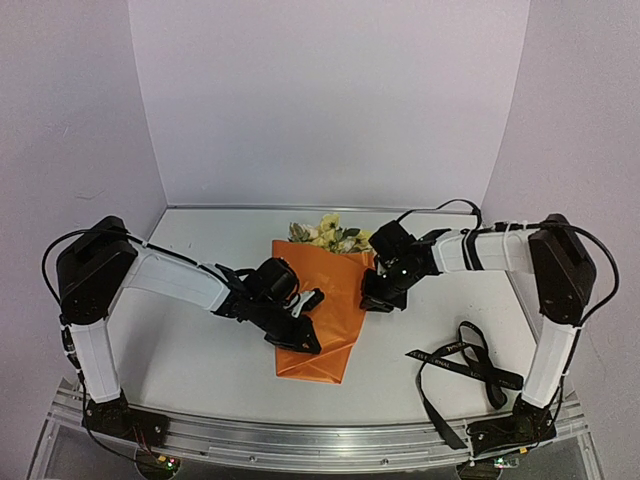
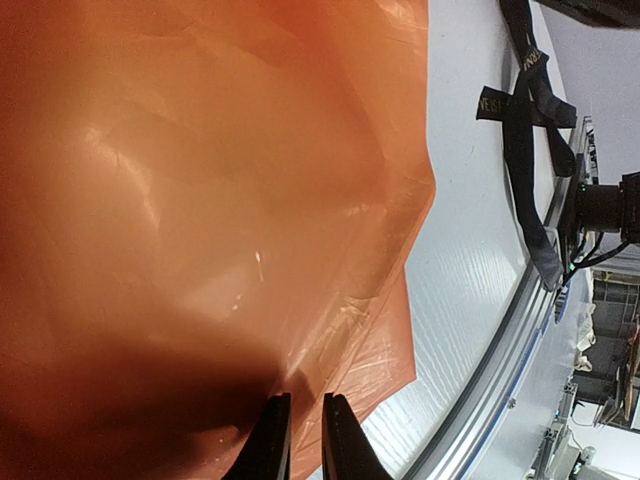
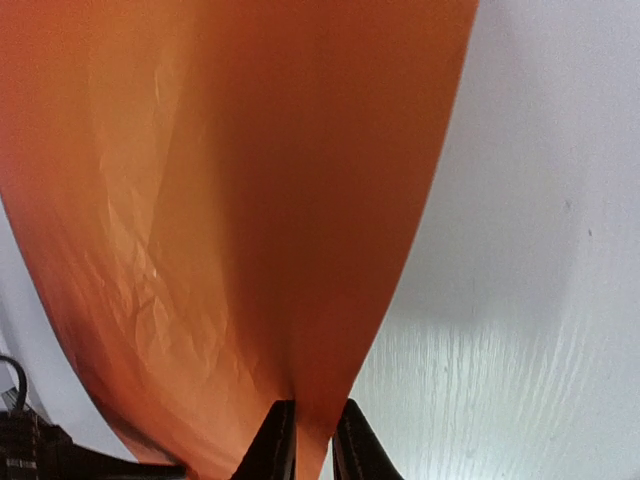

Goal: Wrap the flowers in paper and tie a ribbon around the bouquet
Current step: Press the fold line on the folded wrapping paper.

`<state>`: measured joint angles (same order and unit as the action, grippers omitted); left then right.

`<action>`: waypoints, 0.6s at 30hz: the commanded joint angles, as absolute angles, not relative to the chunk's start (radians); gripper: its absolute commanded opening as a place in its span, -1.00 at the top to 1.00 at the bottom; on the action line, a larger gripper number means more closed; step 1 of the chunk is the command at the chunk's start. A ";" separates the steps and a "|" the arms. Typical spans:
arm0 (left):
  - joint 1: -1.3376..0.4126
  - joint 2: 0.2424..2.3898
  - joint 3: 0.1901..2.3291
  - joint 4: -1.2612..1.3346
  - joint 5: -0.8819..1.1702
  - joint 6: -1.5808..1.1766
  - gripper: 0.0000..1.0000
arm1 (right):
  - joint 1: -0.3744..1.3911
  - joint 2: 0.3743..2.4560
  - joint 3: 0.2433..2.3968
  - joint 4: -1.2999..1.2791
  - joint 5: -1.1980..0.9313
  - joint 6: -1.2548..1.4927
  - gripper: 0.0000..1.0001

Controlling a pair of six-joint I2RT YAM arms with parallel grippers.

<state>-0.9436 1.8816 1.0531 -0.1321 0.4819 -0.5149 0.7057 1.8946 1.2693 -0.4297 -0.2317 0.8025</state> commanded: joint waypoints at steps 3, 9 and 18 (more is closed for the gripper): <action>-0.948 1.889 1.066 -0.092 0.509 -0.520 0.75 | 0.773 1.731 1.174 -0.446 -0.229 0.827 0.46; -0.948 1.884 1.069 -0.096 0.506 -0.522 0.76 | 0.828 1.750 1.159 -0.411 -0.261 0.849 0.52; -0.948 1.877 1.072 -0.101 0.505 -0.521 0.76 | 0.889 1.846 1.174 -0.319 -0.299 0.922 0.84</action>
